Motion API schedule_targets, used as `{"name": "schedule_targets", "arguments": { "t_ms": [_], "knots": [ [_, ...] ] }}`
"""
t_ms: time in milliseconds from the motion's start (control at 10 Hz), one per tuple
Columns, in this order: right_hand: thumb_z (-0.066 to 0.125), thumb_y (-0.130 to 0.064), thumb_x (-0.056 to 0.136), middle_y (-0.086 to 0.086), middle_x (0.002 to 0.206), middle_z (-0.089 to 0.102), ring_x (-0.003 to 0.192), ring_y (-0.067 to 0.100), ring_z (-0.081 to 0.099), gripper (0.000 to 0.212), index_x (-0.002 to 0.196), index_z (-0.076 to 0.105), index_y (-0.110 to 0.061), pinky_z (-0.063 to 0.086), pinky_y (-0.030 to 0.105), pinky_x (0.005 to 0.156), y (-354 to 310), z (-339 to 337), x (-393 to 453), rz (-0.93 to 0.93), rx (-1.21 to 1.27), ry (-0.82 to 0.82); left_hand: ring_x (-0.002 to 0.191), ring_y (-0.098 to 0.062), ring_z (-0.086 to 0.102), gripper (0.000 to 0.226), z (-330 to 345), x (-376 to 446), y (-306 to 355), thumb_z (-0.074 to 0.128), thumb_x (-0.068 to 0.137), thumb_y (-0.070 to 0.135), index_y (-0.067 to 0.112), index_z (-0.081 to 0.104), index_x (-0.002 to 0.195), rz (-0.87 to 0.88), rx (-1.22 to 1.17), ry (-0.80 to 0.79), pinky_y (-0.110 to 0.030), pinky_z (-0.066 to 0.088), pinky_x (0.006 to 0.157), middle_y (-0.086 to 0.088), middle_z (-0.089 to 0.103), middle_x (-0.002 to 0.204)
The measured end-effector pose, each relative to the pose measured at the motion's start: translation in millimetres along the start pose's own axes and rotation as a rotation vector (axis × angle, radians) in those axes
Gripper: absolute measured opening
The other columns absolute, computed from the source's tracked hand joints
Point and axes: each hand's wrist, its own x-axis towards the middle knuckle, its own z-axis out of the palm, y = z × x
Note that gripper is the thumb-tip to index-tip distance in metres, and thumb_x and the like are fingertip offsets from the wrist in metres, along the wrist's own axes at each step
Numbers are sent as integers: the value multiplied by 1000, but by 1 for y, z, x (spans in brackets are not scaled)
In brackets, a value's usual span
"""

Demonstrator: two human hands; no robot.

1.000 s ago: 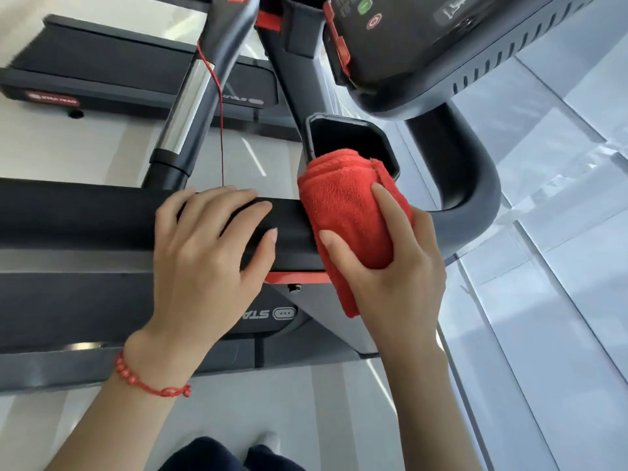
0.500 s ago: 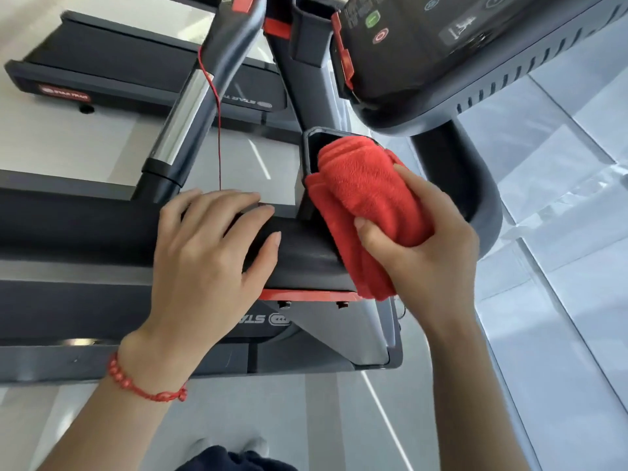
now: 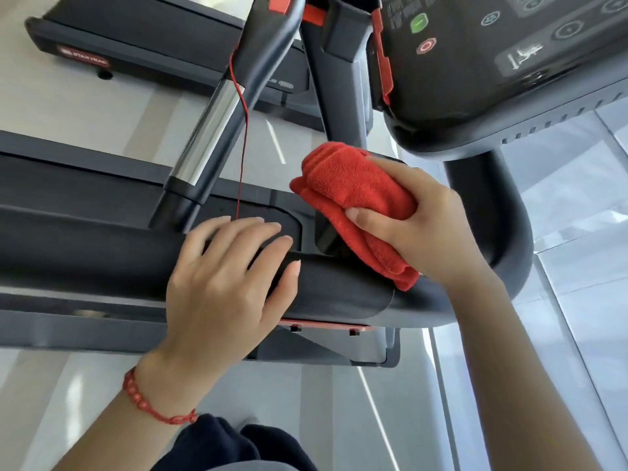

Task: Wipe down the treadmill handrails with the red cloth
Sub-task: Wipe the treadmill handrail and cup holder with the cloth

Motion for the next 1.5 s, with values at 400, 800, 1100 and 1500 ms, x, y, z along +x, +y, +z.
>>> {"name": "schedule_targets", "arguments": {
  "t_ms": [400, 800, 1100, 1500],
  "knots": [
    [57, -66, 69, -7, 106, 60, 97, 7, 56, 67, 128, 51, -35, 39, 9, 82, 6, 2, -1, -16, -142, -1, 90, -29, 67, 26, 3, 1, 2, 52, 92, 18, 3, 73, 86, 20, -1, 8, -44, 46, 86, -11, 70, 94],
    [51, -65, 76, -3, 97, 59, 88, 12, 58, 59, 126, 55, -34, 43, 21, 79, 2, 6, -3, -40, -211, 89, 92, -28, 67, 25, 3, 0, 1, 54, 92, 18, 3, 73, 86, 30, -15, 0, -43, 45, 88, -10, 71, 95],
    [46, -68, 74, -5, 94, 58, 87, 18, 58, 51, 118, 55, -44, 49, 39, 79, 23, -17, -20, 63, -282, 118, 93, -29, 67, 25, 3, -2, -2, 53, 91, 16, 3, 73, 86, 47, -1, -3, -43, 43, 89, -10, 71, 96],
    [54, -64, 71, -16, 103, 57, 91, 4, 57, 49, 117, 56, -47, 44, 22, 82, 45, -29, -28, 18, -213, 123, 91, -30, 67, 26, 3, -2, -3, 52, 92, 17, 2, 73, 86, 55, 6, -13, -42, 43, 89, -10, 71, 95]
  ]
}}
